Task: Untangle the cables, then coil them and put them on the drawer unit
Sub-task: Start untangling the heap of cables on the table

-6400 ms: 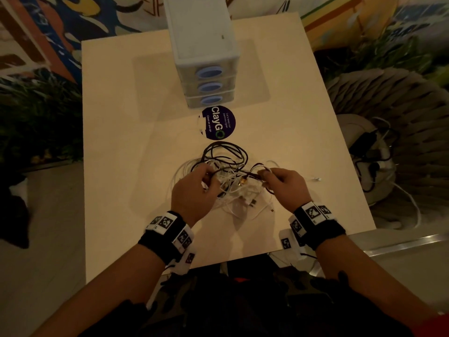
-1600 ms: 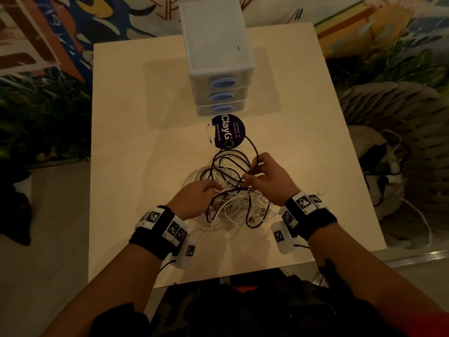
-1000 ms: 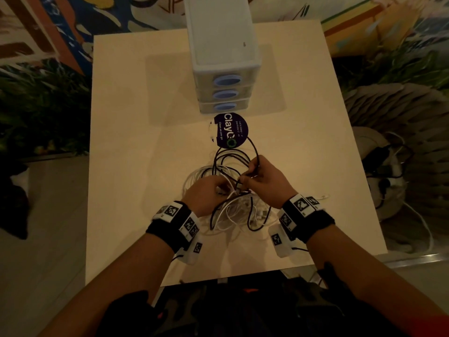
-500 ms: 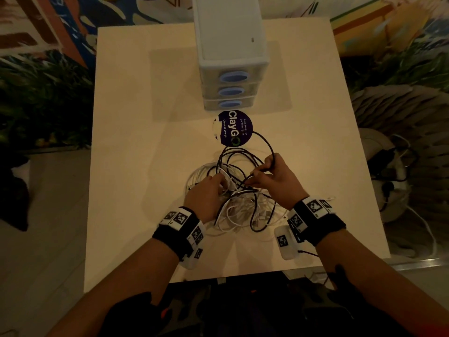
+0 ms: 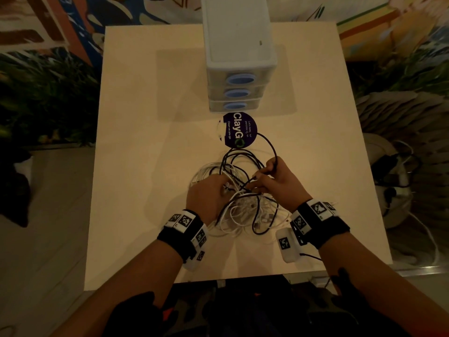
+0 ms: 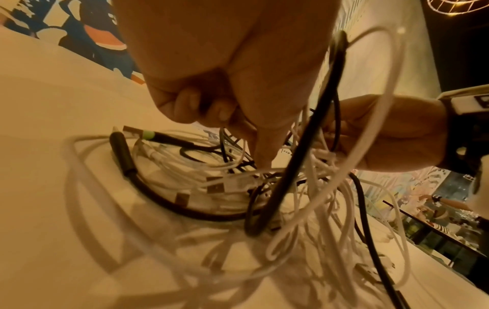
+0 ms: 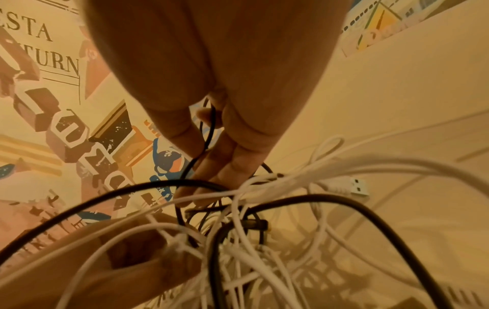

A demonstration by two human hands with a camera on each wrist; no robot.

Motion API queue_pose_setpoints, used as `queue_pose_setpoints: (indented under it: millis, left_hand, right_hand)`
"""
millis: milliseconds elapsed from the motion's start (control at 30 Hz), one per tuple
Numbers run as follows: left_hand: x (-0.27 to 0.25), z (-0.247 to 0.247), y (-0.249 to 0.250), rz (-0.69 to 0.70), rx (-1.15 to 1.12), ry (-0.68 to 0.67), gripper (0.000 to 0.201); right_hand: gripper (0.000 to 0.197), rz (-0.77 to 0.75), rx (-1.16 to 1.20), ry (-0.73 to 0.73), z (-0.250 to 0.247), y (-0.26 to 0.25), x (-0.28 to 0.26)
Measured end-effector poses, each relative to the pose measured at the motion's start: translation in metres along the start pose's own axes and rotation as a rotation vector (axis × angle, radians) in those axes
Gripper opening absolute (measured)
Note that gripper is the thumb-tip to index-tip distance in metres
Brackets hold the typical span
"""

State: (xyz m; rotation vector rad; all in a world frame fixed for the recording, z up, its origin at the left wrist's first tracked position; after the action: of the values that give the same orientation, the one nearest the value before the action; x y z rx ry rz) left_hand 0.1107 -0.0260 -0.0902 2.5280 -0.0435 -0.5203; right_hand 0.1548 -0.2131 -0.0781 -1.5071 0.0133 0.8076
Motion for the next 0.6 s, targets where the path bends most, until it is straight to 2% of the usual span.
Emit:
queue_pose_setpoints:
  millis: [167,300,433,600]
  left_hand:
    - [-0.001,0.001,-0.003,0.060,0.055,0.043,0.026]
    - [-0.006,-0.005,-0.002,0.080,0.082,0.120,0.025]
    - [-0.013,-0.012,0.005,0.114,0.100,0.217,0.018]
    - [-0.020,-0.020,0.015,0.166,0.039,0.244,0.039]
  right_hand:
    - [0.021,0.034,-0.103,0.085,-0.008,-0.004,-0.003]
    - [0.042,0.056,-0.195,0.118,-0.013,-0.006,-0.004]
    - [0.055,0.076,-0.268,0.125,-0.010,-0.011,-0.003]
    - [0.067,0.066,-0.321,0.085,-0.001,-0.018,-0.003]
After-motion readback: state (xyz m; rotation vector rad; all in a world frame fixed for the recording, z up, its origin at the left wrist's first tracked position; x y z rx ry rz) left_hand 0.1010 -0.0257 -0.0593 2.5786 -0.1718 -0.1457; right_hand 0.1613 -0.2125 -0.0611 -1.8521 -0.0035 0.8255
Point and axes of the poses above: each hand's wrist, its own x-axis towards the middle knuckle, its own z-axis out of the palm, y = z × x, the point moved 5 cm from there along x, towards the middle knuckle, and after that the axes turned 13 degrees about -y, right-handed, at the moved point
